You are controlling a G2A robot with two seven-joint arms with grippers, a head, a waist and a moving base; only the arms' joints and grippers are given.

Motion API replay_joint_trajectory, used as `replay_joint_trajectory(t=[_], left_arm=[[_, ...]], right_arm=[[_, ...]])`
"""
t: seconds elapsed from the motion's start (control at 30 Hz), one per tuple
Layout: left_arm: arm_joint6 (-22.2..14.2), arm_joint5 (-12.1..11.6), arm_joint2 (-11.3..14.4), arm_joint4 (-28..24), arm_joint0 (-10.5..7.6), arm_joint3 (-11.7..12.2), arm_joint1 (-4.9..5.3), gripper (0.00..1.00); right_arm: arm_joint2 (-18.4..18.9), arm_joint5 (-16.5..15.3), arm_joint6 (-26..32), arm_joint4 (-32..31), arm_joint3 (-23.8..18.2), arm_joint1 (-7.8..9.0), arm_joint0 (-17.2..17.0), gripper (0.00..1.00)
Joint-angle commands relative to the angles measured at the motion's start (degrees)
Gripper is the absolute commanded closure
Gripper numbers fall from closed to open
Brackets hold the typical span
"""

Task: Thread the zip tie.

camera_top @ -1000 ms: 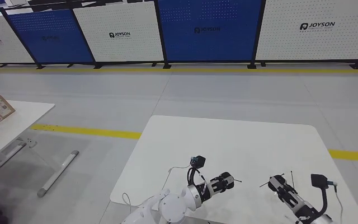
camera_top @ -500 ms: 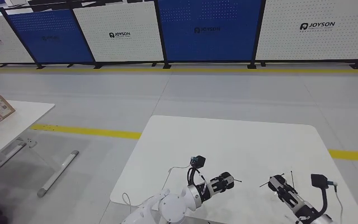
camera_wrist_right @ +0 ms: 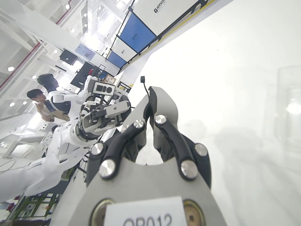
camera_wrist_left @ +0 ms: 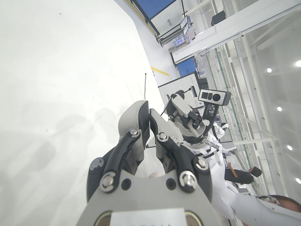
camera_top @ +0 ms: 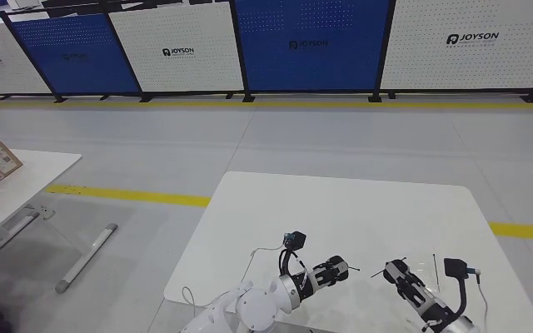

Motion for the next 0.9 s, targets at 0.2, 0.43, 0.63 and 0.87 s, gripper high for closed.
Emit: replay_joint_trajectory(t=[0.2, 0.43, 0.63, 0.87], left_arm=[[0.0, 0.0, 0.0, 0.0, 0.00, 0.0, 0.00, 1.00], [0.0, 0.0, 0.0, 0.0, 0.00, 0.0, 0.00, 1.00], [0.0, 0.0, 0.0, 0.0, 0.00, 0.0, 0.00, 1.00], [0.0, 0.0, 0.0, 0.0, 0.00, 0.0, 0.00, 1.00]], right_arm=[[0.0, 0.0, 0.0, 0.0, 0.0, 0.00, 0.0, 1.00], [0.5, -1.8, 1.4, 2.4, 1.7, -0.28, 0.6, 1.00], [0.6, -1.9, 1.7, 2.4, 1.9, -0.33, 0.5, 1.00], [0.2, -2.4, 0.1, 1.8, 1.7, -0.58, 0.7, 1.00]])
